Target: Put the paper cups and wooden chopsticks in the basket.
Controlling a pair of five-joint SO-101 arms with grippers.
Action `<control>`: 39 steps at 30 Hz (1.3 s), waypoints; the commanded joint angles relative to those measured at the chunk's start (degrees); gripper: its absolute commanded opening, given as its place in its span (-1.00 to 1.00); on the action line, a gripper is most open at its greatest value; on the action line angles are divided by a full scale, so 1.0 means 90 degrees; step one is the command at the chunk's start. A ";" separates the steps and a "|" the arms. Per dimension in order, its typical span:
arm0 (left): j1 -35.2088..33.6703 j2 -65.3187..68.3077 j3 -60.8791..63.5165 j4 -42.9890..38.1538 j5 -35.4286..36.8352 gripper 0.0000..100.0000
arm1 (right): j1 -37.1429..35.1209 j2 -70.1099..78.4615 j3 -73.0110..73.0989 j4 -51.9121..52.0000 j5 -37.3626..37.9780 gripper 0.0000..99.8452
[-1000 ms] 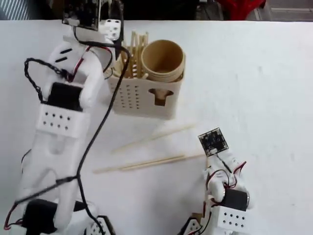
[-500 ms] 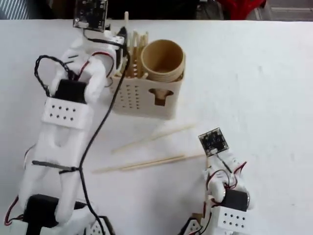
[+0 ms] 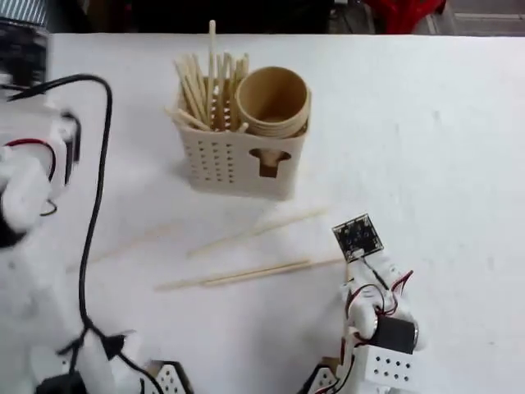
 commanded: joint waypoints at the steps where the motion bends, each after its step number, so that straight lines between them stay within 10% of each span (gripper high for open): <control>1: -0.0347 0.0835 0.1328 0.1250 -0.3096 -0.71 | -0.0005 -0.0044 -0.0020 -0.0015 0.0039 -0.83; 6: -0.0308 0.1910 0.2716 0.0361 -0.4317 -0.68 | -0.0005 -0.0044 -0.0020 -0.0015 0.0039 -0.83; 20: -0.0181 0.3834 0.3683 -0.2784 -0.4425 -0.64 | -0.0005 -0.0044 -0.0020 -0.0015 0.0049 -0.83; 39: 0.0366 0.2291 0.3780 -0.1465 -0.4220 -0.63 | -0.0015 -0.0044 -0.0020 -0.0015 0.0049 -0.82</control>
